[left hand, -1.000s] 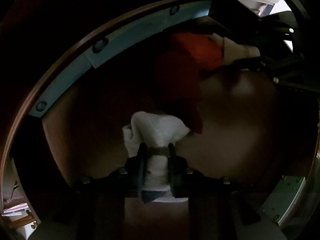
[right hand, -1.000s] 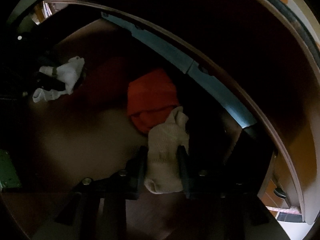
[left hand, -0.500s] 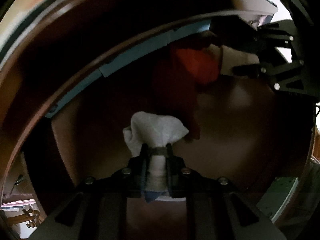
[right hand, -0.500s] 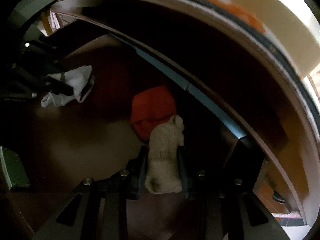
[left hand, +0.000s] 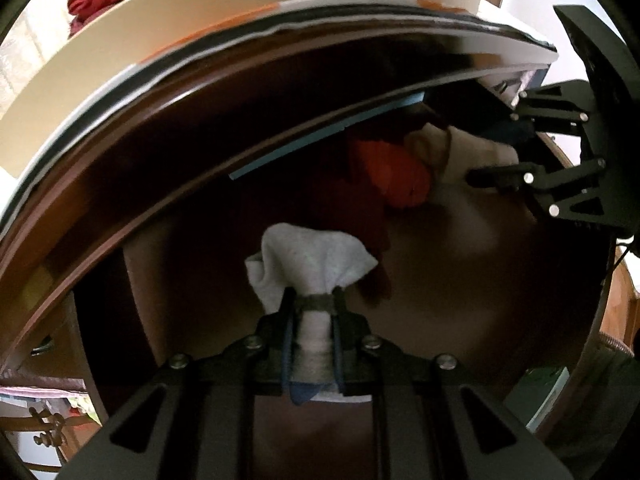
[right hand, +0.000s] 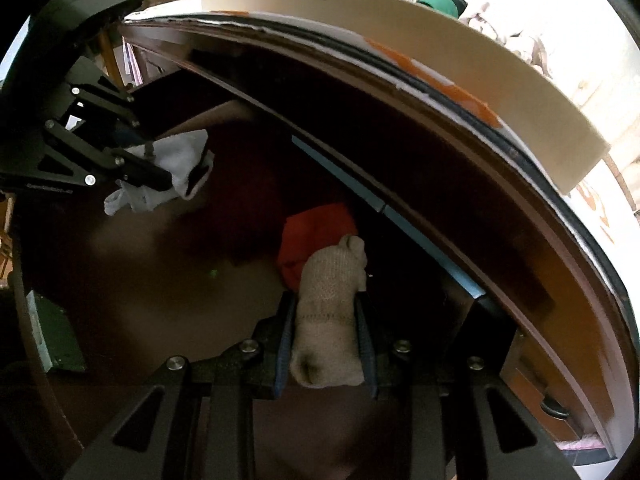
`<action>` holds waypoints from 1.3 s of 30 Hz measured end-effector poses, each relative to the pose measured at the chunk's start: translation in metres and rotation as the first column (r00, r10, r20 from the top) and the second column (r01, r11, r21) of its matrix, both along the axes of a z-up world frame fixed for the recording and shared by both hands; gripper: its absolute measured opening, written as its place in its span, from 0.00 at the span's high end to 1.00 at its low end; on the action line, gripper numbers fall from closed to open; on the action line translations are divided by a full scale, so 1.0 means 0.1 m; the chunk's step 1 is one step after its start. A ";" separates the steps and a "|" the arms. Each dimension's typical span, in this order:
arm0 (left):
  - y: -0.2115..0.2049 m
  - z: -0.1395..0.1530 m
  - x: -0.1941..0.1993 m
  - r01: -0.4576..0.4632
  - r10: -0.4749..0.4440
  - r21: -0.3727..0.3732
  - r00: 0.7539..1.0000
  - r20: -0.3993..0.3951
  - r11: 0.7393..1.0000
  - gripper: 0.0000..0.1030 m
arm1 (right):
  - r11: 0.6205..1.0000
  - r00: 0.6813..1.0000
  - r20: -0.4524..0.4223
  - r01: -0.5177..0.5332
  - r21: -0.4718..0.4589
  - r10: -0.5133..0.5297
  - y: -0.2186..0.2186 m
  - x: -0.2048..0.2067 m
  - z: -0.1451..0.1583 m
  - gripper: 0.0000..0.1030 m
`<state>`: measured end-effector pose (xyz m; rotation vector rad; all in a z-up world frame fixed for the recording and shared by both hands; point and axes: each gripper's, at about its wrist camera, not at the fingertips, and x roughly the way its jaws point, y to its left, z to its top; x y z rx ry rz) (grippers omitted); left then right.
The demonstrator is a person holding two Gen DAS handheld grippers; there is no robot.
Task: Take underwear out of drawer
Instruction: 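Lift the beige and white socks out of the drawer toward the tray with both tools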
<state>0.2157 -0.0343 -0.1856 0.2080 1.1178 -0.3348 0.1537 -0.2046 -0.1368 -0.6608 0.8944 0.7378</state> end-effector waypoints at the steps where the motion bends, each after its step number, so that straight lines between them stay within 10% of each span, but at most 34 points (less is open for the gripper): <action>1: 0.02 0.01 -0.02 -0.008 0.008 -0.011 1.000 0.005 1.000 0.87 | 1.000 1.000 0.004 -0.002 0.004 0.002 0.00 0.00 0.01 0.70; 39: 0.64 0.38 -0.97 -0.198 0.240 -0.162 0.922 0.305 0.967 0.87 | 0.979 0.986 0.166 -0.054 0.197 0.021 -0.03 -0.44 0.45 0.70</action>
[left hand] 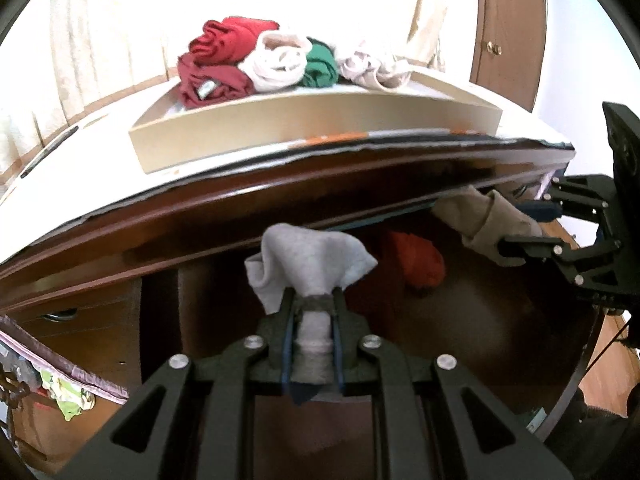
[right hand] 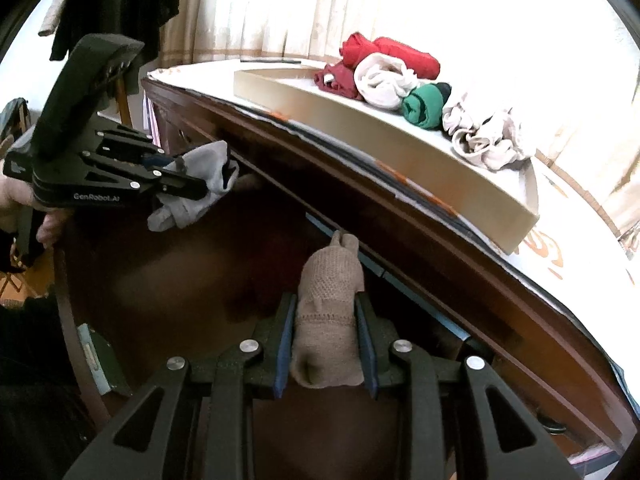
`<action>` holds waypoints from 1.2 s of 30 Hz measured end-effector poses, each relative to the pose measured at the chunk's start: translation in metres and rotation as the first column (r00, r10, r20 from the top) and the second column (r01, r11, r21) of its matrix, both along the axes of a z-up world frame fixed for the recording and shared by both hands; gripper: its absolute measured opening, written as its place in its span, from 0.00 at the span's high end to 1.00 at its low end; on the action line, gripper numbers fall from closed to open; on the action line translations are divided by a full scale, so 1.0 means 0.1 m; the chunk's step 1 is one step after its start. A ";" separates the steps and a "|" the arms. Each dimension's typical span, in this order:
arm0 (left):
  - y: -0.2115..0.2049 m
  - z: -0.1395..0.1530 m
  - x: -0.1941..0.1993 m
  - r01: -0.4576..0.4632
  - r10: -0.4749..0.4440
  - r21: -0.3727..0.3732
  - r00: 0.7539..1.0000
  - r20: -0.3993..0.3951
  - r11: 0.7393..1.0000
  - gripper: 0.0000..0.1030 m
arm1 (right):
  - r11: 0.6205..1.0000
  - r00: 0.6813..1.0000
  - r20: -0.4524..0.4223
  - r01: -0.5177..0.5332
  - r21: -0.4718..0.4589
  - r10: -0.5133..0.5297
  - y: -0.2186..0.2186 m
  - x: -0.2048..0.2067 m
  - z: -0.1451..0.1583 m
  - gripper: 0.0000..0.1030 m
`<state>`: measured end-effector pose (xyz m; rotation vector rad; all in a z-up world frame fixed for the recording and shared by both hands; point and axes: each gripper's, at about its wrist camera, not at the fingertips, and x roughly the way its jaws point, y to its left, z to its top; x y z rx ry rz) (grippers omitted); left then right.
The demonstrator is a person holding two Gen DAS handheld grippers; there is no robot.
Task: Take underwear out of drawer
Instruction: 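Lift the beige and white socks out of the drawer toward the tray with both tools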
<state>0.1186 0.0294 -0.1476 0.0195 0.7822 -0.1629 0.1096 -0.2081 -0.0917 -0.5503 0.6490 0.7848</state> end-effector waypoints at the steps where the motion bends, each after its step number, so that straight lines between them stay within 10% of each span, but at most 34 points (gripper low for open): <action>1: 0.01 0.00 -0.02 -0.007 0.007 -0.006 1.000 0.011 1.000 0.87 | 1.000 1.000 0.004 0.001 0.008 -0.001 0.00 -0.01 0.01 0.70; 36: 0.09 0.31 -0.18 -0.057 0.083 -0.104 0.960 0.266 0.993 0.87 | 0.980 0.987 0.155 0.008 0.200 -0.039 -0.22 -0.18 0.24 0.70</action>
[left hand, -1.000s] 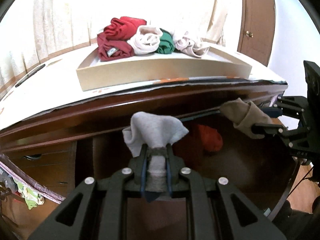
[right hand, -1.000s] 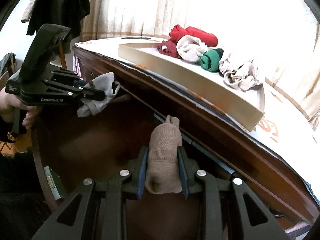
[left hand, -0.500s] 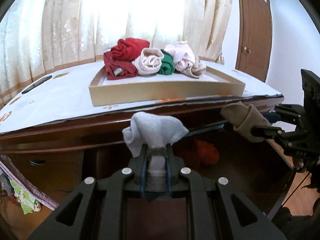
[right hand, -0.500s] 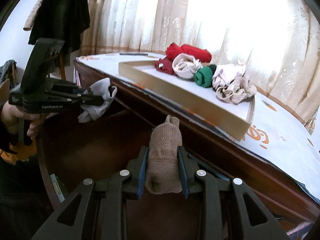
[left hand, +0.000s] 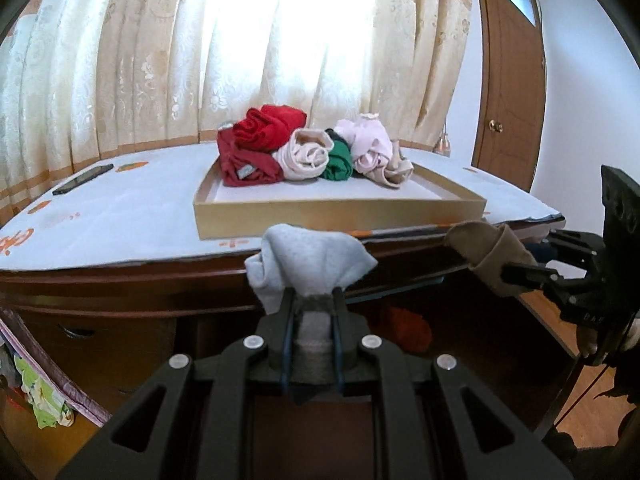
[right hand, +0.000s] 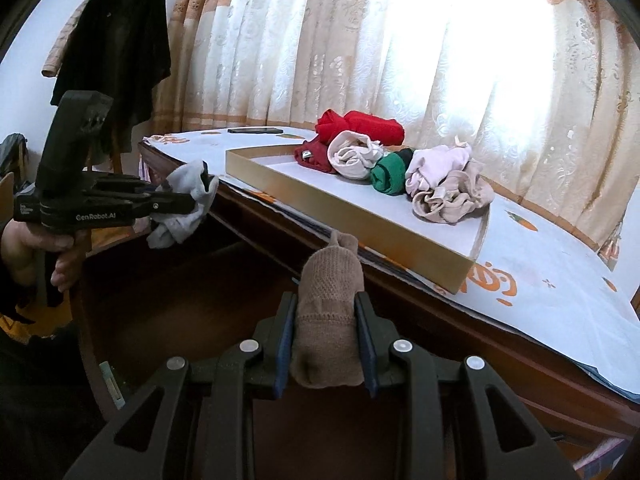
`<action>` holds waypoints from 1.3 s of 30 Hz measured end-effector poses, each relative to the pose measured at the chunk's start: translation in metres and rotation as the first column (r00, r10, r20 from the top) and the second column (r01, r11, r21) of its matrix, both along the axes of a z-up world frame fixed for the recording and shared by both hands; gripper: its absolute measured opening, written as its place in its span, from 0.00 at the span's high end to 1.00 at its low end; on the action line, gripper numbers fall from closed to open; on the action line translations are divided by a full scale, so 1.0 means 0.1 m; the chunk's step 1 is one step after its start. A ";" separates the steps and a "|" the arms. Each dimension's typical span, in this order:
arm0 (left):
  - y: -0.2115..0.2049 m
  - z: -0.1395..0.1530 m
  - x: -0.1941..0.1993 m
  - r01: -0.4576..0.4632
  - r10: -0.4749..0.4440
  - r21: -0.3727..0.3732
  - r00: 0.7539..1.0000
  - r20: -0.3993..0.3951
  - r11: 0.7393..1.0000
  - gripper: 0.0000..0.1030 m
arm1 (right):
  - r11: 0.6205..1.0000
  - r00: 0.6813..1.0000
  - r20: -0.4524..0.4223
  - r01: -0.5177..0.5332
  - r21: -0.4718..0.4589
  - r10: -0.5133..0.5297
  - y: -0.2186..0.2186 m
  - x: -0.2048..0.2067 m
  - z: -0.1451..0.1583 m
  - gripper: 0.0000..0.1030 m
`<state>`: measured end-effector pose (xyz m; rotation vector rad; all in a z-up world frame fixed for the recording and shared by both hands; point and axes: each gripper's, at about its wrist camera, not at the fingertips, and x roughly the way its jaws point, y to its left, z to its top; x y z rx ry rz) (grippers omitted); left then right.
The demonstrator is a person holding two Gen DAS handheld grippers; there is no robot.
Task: Take underwear out of drawer
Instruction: 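Lift the beige and white socks out of the drawer toward the tray with both tools, then lower both socks into the tray and open both tools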
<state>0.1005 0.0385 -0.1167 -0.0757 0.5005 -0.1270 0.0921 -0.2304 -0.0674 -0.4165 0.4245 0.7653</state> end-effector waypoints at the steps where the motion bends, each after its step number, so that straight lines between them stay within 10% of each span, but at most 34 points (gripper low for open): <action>1: -0.01 0.03 0.00 0.000 0.000 0.004 1.000 0.008 1.000 0.87 | 1.000 1.000 0.003 0.000 0.004 0.000 -0.01 0.00 0.01 0.70; 39: -0.52 0.85 0.60 0.129 -0.134 0.061 0.988 0.083 0.990 0.87 | 0.997 0.998 0.057 0.033 0.075 -0.038 -0.01 0.24 0.58 0.70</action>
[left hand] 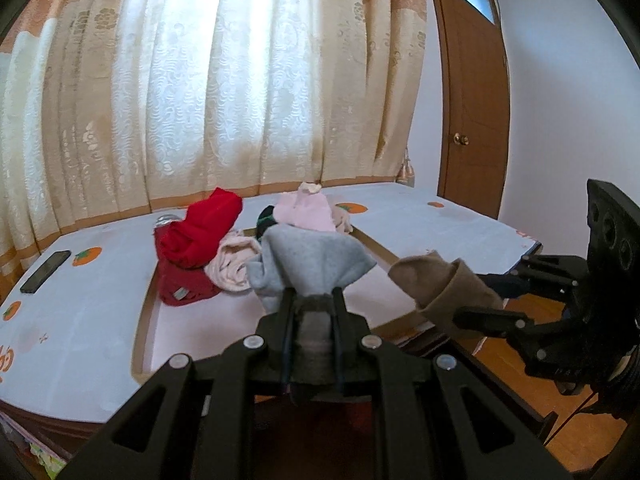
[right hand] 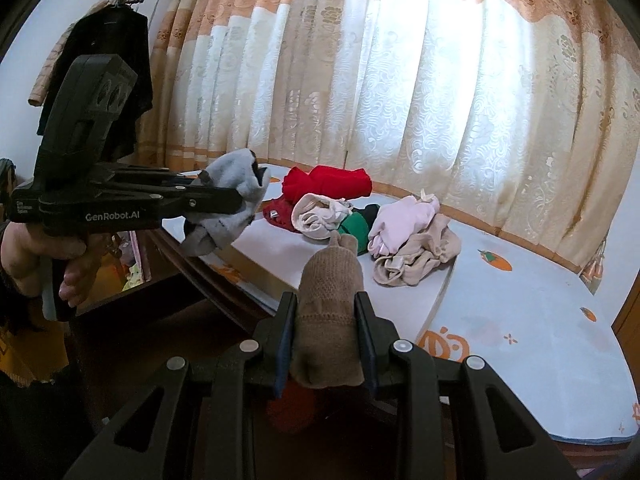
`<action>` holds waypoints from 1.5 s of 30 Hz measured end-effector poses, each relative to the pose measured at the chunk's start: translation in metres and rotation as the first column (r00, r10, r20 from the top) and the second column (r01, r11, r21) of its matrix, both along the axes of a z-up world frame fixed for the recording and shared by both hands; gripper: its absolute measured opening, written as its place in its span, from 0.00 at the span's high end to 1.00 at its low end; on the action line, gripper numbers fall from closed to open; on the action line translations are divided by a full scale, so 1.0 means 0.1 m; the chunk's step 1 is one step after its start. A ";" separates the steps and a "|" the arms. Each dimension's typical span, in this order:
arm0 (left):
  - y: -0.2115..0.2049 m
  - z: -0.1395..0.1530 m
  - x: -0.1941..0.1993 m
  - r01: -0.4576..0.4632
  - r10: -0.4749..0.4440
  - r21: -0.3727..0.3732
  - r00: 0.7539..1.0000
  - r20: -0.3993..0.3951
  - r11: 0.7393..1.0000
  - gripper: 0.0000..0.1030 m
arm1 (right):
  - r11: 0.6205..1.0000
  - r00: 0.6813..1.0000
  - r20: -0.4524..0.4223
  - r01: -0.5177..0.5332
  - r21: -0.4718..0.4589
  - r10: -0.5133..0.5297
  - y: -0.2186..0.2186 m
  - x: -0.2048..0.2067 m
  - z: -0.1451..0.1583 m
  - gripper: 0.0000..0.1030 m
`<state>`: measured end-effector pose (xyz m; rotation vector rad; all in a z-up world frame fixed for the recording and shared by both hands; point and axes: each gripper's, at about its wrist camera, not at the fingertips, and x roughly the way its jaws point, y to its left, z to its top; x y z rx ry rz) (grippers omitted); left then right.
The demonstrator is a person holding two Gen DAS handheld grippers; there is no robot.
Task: Take underwear out of drawer
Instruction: 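Lower both socks into the tray and open both tools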
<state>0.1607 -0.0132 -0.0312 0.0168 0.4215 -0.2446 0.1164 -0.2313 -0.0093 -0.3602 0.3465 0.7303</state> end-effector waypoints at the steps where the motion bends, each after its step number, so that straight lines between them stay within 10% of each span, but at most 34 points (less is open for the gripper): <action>1: -0.02 0.01 0.04 -0.001 0.001 0.004 1.000 -0.003 1.000 0.87 | 1.000 1.000 -0.003 0.001 0.003 -0.001 0.00 0.02 0.01 0.70; 45: -0.14 -0.10 1.07 0.003 -0.032 -0.096 0.951 -0.309 0.995 0.87 | 0.995 0.986 -0.140 0.086 -0.054 -0.092 0.32 0.87 0.11 0.70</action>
